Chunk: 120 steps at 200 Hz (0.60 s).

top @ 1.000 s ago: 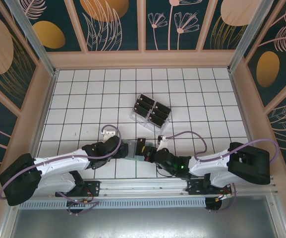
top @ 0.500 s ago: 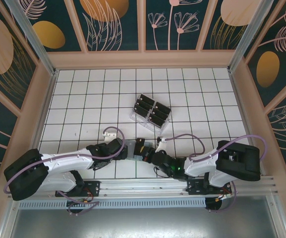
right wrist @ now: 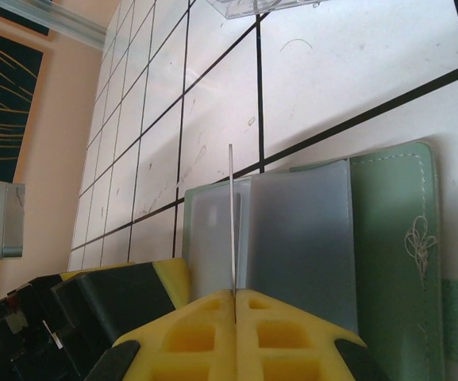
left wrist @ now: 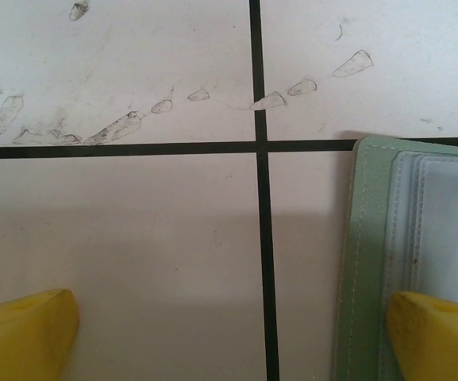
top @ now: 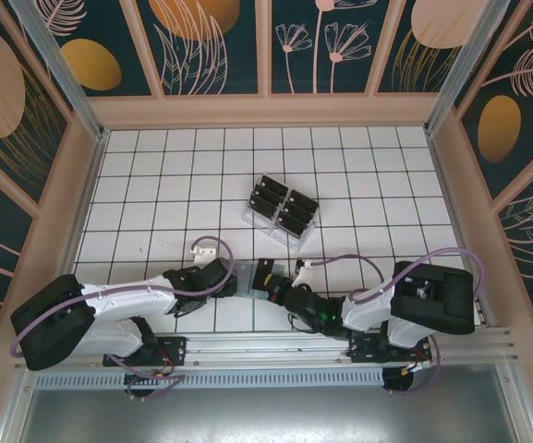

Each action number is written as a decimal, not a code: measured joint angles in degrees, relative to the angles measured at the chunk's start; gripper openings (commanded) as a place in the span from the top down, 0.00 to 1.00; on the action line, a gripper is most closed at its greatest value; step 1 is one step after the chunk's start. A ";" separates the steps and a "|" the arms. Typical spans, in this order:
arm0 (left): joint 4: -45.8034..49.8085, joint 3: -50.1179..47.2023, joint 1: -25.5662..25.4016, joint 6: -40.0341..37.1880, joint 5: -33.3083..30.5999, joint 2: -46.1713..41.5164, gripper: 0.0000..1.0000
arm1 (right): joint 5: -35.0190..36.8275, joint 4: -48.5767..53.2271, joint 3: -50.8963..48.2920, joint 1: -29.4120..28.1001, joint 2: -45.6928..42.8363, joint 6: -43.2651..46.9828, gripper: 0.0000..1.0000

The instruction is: Put the credit cards into the card holder

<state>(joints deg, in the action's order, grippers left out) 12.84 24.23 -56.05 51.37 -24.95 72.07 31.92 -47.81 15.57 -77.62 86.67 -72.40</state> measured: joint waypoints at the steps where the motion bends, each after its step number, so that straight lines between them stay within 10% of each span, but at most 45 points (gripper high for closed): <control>1: -0.02 0.00 0.00 0.00 -0.02 0.00 0.01 | 0.00 -0.11 0.00 0.00 0.07 0.00 1.00; 120: -0.63 -0.02 0.00 0.42 0.00 0.31 0.01 | -0.52 -8.44 0.00 0.00 6.16 0.00 1.00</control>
<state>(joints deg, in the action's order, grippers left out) 12.21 24.21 -56.05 51.79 -24.95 72.38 31.40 -56.25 15.57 -77.62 92.84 -72.40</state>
